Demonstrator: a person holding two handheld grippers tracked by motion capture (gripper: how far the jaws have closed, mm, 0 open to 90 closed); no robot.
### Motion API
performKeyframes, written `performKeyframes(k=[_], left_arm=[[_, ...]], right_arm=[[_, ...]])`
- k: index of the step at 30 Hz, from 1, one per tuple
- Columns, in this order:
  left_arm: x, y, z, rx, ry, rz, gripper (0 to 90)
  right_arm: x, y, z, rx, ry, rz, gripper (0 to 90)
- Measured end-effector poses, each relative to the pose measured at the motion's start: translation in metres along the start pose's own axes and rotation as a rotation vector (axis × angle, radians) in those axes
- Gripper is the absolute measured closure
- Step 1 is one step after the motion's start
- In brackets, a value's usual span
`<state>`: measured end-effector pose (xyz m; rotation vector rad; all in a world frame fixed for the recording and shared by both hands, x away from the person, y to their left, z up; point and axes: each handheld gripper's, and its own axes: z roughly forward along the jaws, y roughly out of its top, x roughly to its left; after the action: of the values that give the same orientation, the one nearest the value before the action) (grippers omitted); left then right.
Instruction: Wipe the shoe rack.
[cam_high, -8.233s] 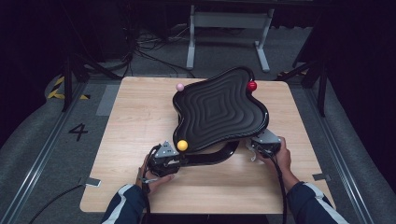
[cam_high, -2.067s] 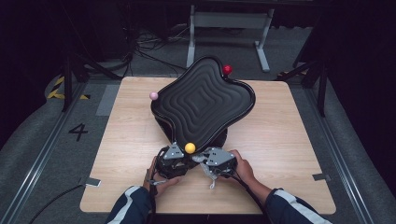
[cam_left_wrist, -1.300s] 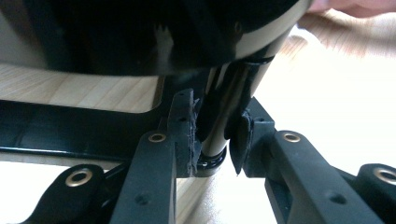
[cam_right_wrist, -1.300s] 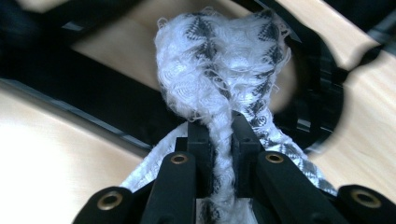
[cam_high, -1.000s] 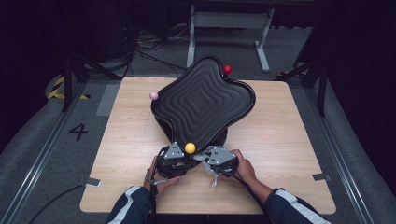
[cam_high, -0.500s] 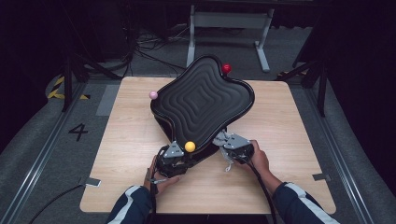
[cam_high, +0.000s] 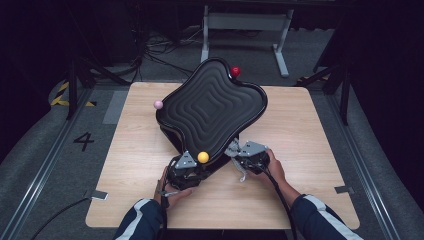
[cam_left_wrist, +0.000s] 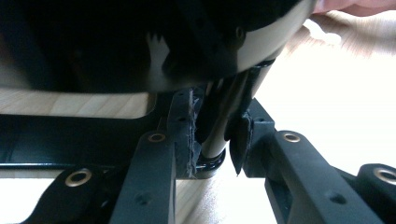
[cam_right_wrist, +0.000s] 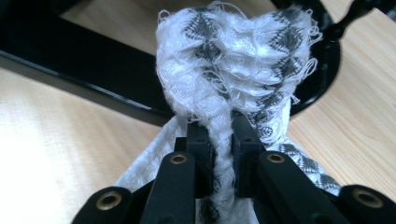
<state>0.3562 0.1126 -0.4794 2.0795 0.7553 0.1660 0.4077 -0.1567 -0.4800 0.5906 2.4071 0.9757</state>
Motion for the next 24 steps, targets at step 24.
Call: performKeyframes(k=[24], left_arm=[[0.005, 0.004, 0.004, -0.005, 0.015, -0.001, 71.2]], right_arm=[[-0.032, 0.005, -0.102, -0.259, -0.185, 0.104, 82.1]])
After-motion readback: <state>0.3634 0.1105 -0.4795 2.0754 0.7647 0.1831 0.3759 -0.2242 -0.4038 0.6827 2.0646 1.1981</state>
